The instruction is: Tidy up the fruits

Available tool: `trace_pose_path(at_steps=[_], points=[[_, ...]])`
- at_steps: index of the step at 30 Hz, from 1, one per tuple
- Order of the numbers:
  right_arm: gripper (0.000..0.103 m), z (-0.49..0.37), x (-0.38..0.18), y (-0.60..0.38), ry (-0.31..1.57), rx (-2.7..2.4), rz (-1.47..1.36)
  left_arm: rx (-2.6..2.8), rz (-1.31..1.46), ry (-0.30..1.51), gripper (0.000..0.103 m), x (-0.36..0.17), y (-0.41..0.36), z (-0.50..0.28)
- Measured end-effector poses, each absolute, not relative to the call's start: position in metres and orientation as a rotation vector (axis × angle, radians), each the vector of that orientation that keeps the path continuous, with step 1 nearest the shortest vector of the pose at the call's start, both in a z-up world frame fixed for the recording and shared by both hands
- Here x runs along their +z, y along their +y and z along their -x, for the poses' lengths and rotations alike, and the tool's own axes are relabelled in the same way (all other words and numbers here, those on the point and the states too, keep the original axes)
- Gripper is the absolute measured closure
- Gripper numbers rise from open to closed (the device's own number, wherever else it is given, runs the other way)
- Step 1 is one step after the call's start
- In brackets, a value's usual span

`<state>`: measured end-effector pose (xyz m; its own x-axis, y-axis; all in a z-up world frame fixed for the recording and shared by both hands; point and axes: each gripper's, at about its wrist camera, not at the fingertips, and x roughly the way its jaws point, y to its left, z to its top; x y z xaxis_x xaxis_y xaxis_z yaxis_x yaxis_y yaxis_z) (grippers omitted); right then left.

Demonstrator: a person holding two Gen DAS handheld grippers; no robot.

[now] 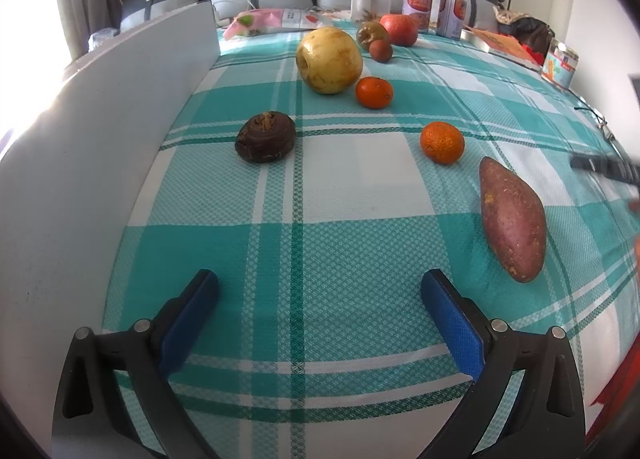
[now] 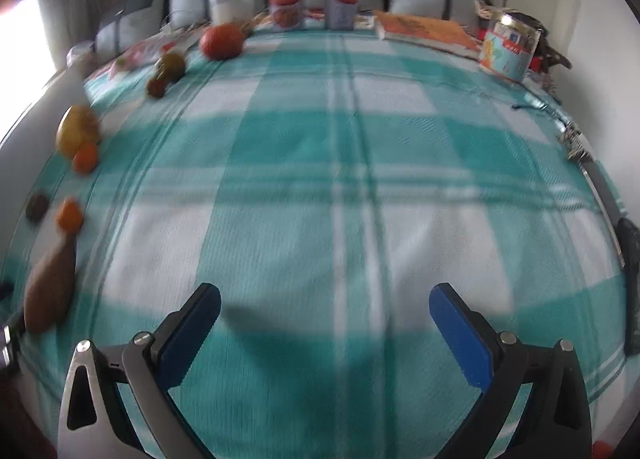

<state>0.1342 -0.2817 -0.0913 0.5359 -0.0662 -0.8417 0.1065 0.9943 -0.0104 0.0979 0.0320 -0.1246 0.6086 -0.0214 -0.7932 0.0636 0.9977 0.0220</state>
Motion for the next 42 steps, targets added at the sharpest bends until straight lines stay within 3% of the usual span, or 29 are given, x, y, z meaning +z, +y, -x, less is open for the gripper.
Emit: trace_pose_path(at_steps=[3,4,42], points=[[0.000,-0.169,-0.105,-0.285,1.070,-0.140,-0.100,-0.049,-0.050,0.915,0.001,-0.125,0.032,-0.098],[0.000,-0.172,-0.105,-0.278,1.010,-0.150,-0.023,-0.049,-0.049,0.916,0.001,-0.125,0.032,-0.098],[0.000,-0.175,-0.108,-0.280,0.977,-0.124,-0.045,-0.048,-0.045,0.917,0.001,-0.125,0.032,-0.099]])
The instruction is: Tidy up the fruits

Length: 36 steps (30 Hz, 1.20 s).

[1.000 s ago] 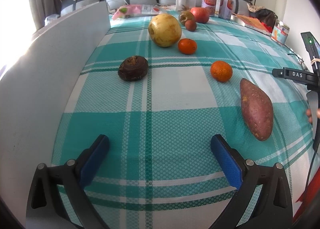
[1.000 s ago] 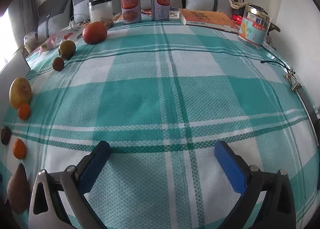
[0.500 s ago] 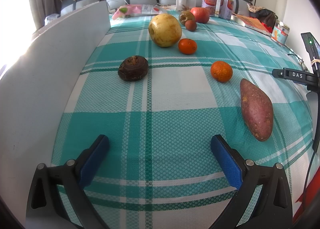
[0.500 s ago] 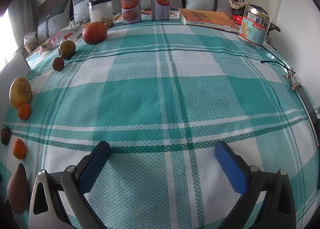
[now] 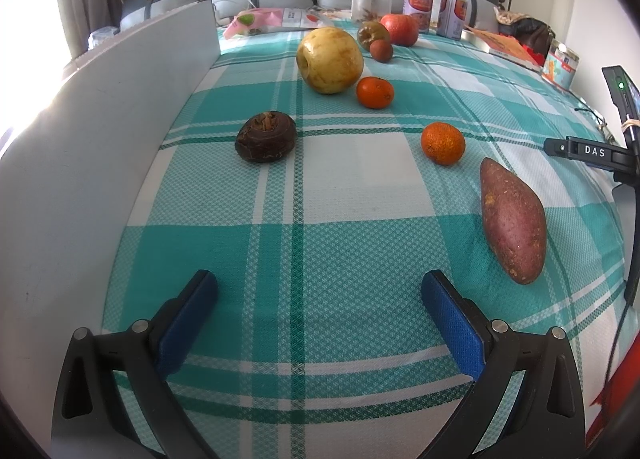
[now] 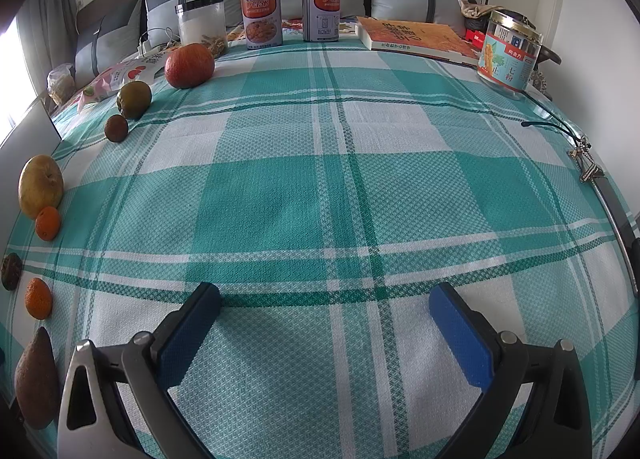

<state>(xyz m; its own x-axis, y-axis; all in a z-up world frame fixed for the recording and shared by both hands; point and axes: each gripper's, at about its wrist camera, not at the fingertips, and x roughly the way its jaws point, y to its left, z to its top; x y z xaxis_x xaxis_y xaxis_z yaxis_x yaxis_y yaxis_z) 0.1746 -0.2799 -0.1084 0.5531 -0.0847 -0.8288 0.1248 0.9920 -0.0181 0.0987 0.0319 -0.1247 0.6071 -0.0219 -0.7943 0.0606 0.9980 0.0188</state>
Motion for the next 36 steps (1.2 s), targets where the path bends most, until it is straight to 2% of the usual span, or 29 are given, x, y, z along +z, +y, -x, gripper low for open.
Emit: trace_pose_path(at_steps=[36], points=[[0.000,-0.1747,-0.1084,-0.2797,0.977,-0.124,-0.044,-0.056,-0.044,0.916,0.001,-0.1249,0.0321,-0.1000]])
